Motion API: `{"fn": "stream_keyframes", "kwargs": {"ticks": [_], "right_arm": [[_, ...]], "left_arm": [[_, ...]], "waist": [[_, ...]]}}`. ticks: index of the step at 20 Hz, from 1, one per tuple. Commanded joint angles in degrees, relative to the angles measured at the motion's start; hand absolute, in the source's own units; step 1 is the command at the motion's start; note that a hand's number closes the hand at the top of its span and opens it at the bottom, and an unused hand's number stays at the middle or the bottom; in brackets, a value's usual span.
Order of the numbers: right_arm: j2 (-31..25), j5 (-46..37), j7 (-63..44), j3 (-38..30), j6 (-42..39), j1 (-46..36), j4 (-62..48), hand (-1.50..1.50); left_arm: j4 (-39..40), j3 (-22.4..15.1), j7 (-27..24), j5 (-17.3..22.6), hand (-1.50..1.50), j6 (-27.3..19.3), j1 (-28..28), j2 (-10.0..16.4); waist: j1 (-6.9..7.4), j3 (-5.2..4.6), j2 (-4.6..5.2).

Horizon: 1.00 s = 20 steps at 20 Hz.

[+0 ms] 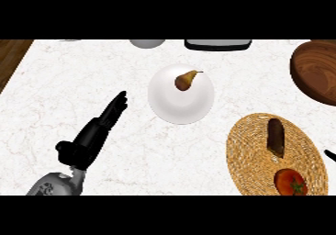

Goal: Pick the tomato from the placemat and place it in the bowl

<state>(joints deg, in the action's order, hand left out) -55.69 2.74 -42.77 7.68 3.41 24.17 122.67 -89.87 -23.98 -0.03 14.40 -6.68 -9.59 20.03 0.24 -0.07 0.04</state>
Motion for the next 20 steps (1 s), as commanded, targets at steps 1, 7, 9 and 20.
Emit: {"fn": "stream_keyframes", "kwargs": {"ticks": [1,7,9,20], "right_arm": [[3.53,-4.14,-4.92,2.42,-2.21,-2.58,1.14,-1.50],[10.76,-15.42,-5.75,5.77,-0.77,-3.74,0.59,-1.50],[11.63,-18.02,-6.51,6.21,-1.41,-4.55,-0.25,-1.50],[20.46,-34.94,-0.45,7.38,4.06,-0.32,-6.95,-1.50]], "left_arm": [[5.50,3.37,-1.44,-0.90,0.00,2.81,-2.00,-0.82],[0.47,5.00,2.71,-1.86,0.00,3.75,-2.14,-2.35],[-5.15,3.94,2.64,-2.53,0.00,3.85,4.01,-1.12],[-1.21,6.44,3.45,-5.25,0.00,6.25,1.22,-5.48]], "waist": [[-0.49,0.04,0.00],[-0.51,0.07,-0.12],[-0.16,0.07,-0.17],[-0.54,0.07,-0.11]]}}
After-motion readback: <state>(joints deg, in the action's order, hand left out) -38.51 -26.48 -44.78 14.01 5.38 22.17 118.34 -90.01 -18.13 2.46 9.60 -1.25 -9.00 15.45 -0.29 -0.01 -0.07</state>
